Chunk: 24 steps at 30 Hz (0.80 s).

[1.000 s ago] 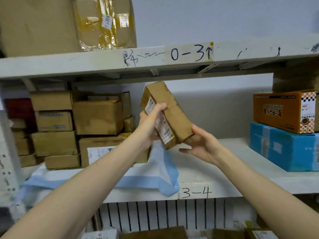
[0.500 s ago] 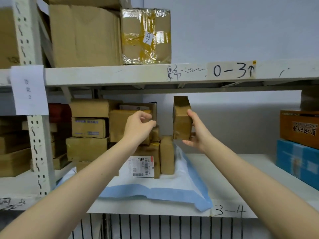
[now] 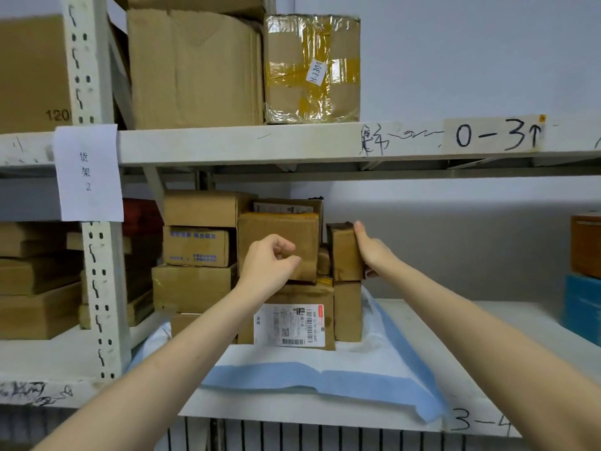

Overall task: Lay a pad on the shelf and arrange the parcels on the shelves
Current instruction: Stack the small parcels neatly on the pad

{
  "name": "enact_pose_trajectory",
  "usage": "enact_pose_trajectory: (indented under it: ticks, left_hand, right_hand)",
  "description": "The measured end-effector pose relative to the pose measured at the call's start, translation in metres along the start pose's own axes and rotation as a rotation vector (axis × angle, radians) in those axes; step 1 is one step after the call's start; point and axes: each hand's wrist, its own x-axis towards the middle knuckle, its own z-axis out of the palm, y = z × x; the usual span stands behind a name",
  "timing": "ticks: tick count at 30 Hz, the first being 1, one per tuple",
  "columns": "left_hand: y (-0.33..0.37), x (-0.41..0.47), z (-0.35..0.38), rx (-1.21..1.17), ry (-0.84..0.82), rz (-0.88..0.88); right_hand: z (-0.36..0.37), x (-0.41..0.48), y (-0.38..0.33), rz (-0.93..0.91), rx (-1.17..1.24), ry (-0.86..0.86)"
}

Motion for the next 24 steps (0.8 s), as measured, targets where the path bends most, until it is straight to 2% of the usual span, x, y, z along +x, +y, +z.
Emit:
enact_pose_trajectory:
  ticks: [3, 8, 11, 12, 14, 16, 18, 20, 22, 24]
  left_hand:
    - [-0.004, 0.000, 0.004, 0.043, -0.012, 0.030]
    - [-0.018, -0.012, 0.005, 0.144, -0.051, 0.050]
    - [-0.026, -0.014, -0.001, 0.249, -0.096, 0.053]
    - [-0.029, -0.015, -0.003, 0.309, -0.131, 0.054]
    - [-0.038, -0.017, -0.006, 0.463, -0.249, 0.034]
    - [-0.051, -0.020, -0.008, 0.605, -0.382, -0.006]
    - [-0.065, -0.025, -0.009, 0.711, -0.504, -0.048]
    - [-0.076, -0.028, -0.012, 0.761, -0.593, -0.098]
    - [-0.085, -0.031, -0.014, 0.785, -0.618, -0.103]
    - [-0.094, -0.032, -0.015, 0.831, -0.573, -0.048]
  right_hand:
    - [0.003, 0.001, 0.004, -0.030, -0.040, -0.046]
    - [0.003, 0.000, 0.028, -0.120, 0.069, -0.137]
    - [0.001, 0.004, 0.035, -0.127, 0.098, -0.110]
    - [0.001, 0.006, 0.037, -0.121, 0.092, -0.071]
    - [0.003, 0.010, 0.045, -0.138, 0.048, 0.136]
    - [0.006, 0.001, 0.053, -0.313, 0.044, 0.415]
    - [0.011, -0.019, 0.058, -0.585, 0.028, 0.502]
    - [0.017, -0.041, 0.060, -0.831, -0.087, 0.307]
    - [0.027, -0.062, 0.060, -0.964, -0.494, 0.027]
    - [0.039, -0.077, 0.063, -0.974, -0.878, -0.199]
